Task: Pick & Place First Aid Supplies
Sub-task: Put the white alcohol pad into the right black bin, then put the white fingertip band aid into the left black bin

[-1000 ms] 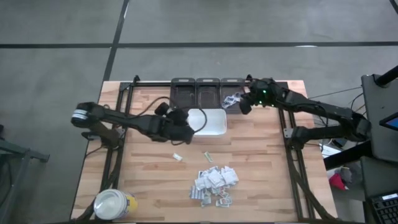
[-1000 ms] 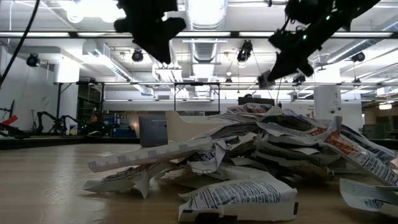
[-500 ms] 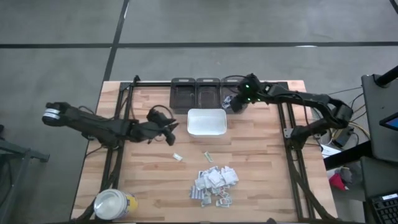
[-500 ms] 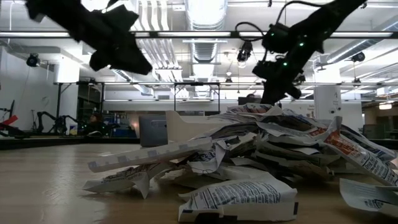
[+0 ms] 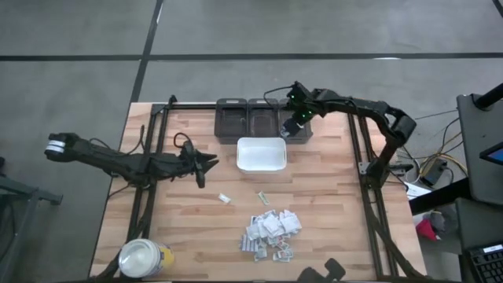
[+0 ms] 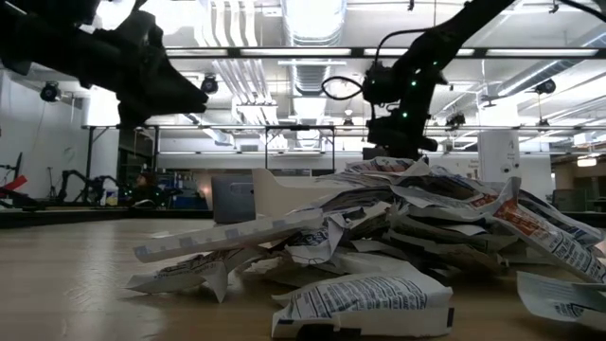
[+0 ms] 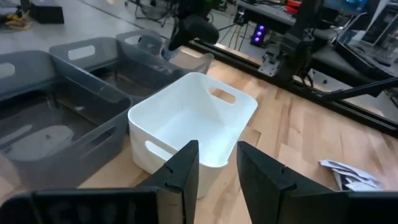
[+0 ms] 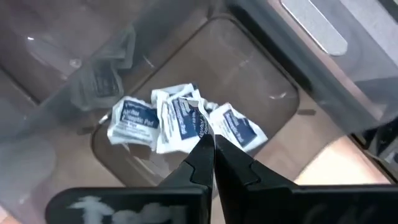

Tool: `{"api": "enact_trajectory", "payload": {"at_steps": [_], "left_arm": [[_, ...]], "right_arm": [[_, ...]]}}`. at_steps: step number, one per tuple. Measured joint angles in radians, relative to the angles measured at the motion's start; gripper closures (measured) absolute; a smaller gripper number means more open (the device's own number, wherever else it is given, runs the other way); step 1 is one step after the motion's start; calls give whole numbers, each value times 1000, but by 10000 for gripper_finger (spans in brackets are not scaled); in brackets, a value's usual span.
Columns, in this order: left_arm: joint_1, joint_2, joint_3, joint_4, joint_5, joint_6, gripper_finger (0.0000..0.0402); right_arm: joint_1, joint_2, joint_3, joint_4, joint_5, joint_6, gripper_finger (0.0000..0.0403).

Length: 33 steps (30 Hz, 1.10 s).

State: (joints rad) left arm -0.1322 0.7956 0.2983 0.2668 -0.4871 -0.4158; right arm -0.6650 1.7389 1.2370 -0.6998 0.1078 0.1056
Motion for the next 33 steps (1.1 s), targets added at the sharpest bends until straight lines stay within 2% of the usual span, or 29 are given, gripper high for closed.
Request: {"api": "enact_trajectory", "payload": {"at_steps": [13,21,26,33], "left_arm": [[1,-72,-10,-47,0,56,294],[2,-67,-10,-53,0,56,293],[1,-65,-10,-53,0,56,293],[0,-65,-10,-54,0,55,293]], "right_arm": [[-12,16,46,-5,-31,-42,391],[-13,10,46,-32,-30,-60,326],[-7,-36,46,-104,-31,-68,296],[62,-177,25,-211,-38,-56,296]]}}
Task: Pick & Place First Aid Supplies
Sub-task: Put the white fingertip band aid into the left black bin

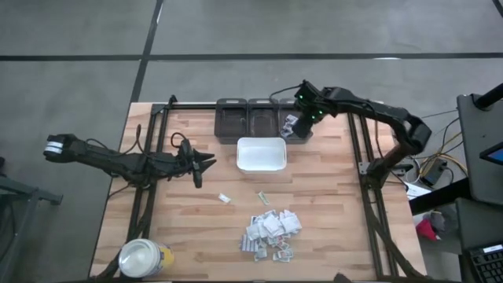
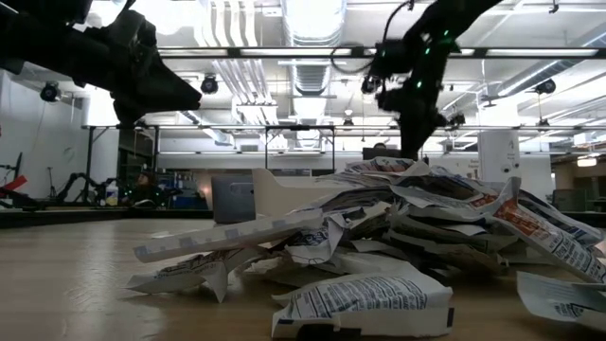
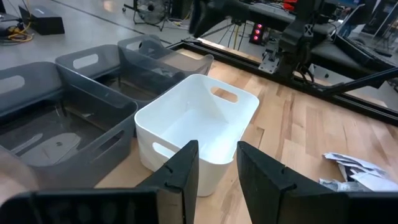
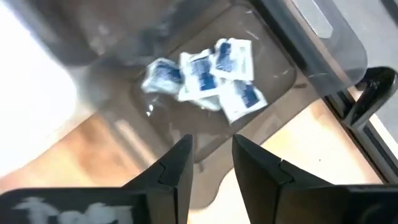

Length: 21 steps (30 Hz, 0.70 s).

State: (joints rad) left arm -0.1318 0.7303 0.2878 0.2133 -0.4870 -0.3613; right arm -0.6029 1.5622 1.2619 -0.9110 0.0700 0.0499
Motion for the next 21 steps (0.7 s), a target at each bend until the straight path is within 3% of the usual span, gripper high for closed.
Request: {"api": "enact_trajectory", "payload": {"at_steps": [13,21], "left_arm": [[-1,1,8,23,26,-54,293],[-3,66,92,23,60,-24,293]], "right_arm": [[299,-415,-176,20,-2,83,322],[385,-718,-369,85,1,216,330]]}}
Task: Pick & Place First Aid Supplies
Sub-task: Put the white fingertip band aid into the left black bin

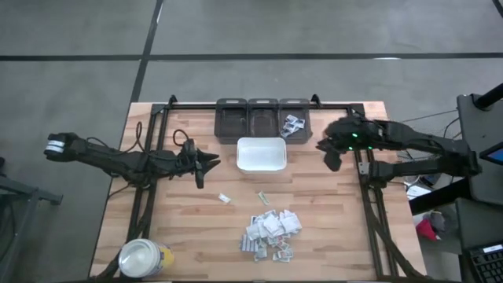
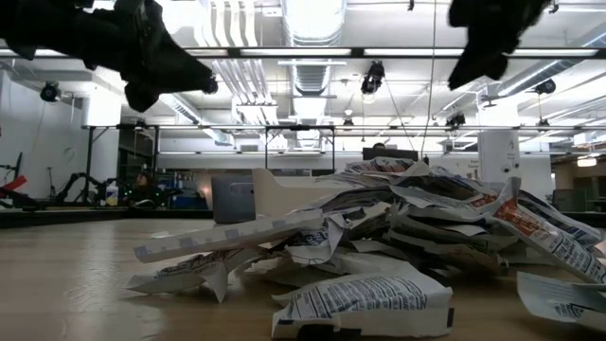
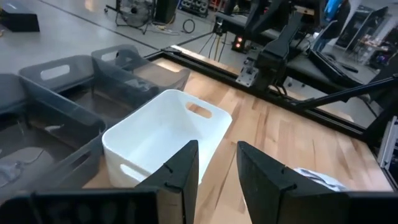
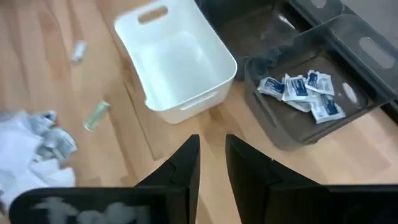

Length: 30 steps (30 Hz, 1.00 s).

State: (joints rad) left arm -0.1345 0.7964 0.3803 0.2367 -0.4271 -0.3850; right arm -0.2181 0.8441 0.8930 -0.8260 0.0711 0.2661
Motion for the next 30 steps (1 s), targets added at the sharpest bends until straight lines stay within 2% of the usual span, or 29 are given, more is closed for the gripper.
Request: {"api": "enact_trajectory", "payload": {"at_steps": [7,13,20,30], "left_arm": [[-1,100,82,-2,19,9,293],[-1,187,182,-76,47,-17,293],[-7,281,356,-282,69,-45,294],[-20,340,468,-360,76,-85,294]], "right_arm": [[5,-221,-123,39,0,83,321],[5,-325,-178,95,1,82,321],[5,-378,-252,194,0,70,335],[5,-402,-351,287,-39,31,334]]}}
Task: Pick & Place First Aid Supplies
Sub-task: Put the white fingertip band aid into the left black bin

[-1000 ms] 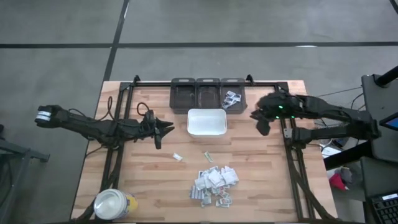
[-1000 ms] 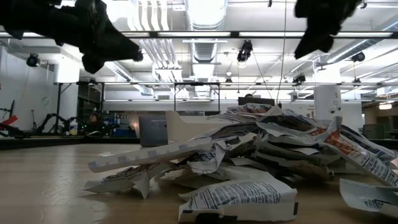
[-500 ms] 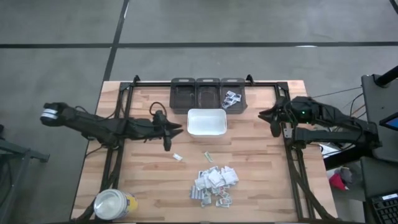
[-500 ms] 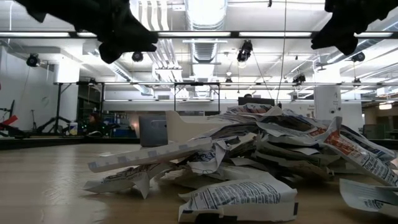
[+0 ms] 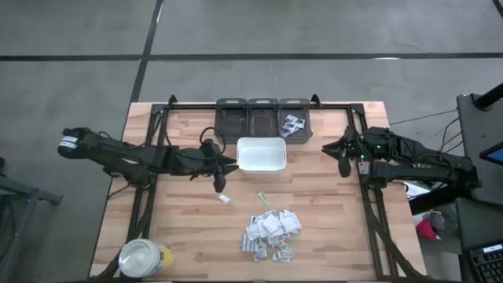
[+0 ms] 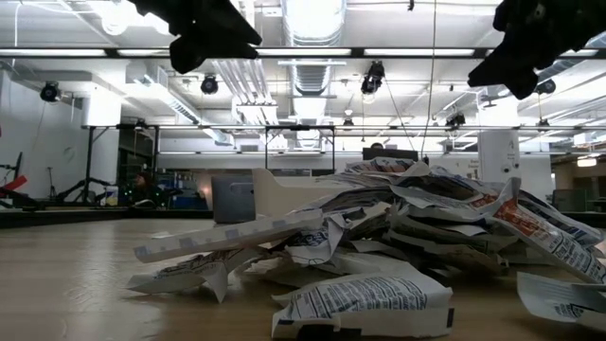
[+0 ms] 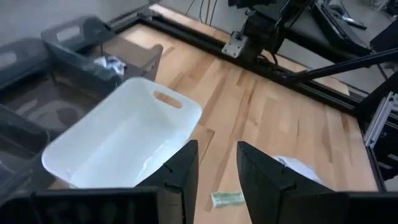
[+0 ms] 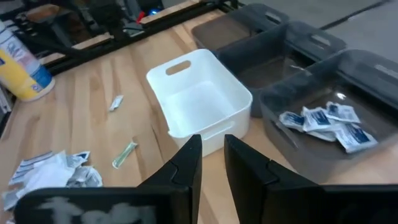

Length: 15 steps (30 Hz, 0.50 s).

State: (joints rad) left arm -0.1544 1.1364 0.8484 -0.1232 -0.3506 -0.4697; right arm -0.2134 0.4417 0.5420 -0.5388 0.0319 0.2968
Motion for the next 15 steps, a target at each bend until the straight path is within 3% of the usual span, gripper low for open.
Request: {"api": "enact_trajectory", "payload": {"at_steps": [15], "left_arm": [[-42,126,145,-169,17,-136,294]], "right_arm": [[0,-93,-79,85,-14,-56,307]]}}
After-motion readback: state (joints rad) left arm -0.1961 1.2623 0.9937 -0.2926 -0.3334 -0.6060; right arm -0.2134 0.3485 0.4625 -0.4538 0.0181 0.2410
